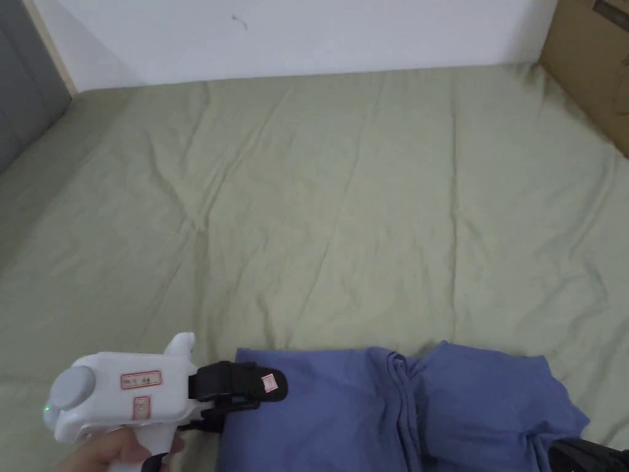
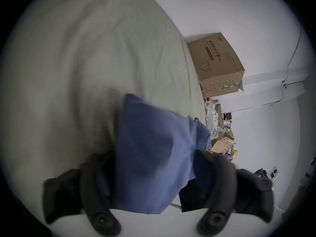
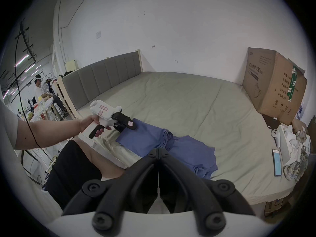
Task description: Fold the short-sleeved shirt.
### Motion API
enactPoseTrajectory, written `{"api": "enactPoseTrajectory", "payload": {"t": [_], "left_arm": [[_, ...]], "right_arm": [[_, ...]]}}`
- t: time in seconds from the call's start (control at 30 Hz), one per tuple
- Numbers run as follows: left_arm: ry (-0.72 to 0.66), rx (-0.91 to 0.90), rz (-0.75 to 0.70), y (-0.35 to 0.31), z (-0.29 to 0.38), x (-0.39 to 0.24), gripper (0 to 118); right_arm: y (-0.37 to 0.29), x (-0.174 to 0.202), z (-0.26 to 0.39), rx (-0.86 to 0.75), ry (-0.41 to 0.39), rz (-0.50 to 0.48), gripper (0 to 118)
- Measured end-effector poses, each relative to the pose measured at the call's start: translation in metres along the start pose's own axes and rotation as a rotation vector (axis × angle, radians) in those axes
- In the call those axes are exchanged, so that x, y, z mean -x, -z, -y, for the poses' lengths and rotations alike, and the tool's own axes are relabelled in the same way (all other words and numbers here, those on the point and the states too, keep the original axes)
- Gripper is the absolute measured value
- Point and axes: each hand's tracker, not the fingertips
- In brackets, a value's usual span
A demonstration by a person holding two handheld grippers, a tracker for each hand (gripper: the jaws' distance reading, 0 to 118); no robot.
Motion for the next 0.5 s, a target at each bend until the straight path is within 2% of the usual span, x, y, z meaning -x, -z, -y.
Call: {"api": "enactPoseTrajectory", "payload": {"t": [0.03,0.1,0.13,0.3,0.37,0.47,0.5], "left_arm": [[-0.012,-0.002,0.027,0.004,-0.002,-0.003,13],[-0.035,0.003,-0.001,0.012,0.001,-0.008,12],[0.001,0.017,-0.031,0.013,0.003,-0.008,12],[0.033,0.023,-0.056,-0.027,-0.005,0.000,12],[0.076,0.021,-0.188,-0.058,-0.012,0.009,12],[0.015,0.012,-0.292,-0.108,-0.033,0.022,12],[0.035,0.010,-0.329,-0.125,-0.036,0.019,12]], "right_arm": [[0.001,-0.001,0.000,0.000,0.011,-0.002,0],[0.001,-0.003,-0.001,-0.005,0.044,-0.022,0],[0.002,-0.003,-0.002,-0.006,0.047,-0.021,0],[0.007,0.002,-0.004,0.008,0.021,-0.005,0],[0.007,0.002,-0.004,-0.005,0.027,-0.026,0],[0.004,0.000,-0.004,-0.030,0.064,-0.059,0],[0.004,0.000,-0.003,-0.032,0.061,-0.060,0]]}}
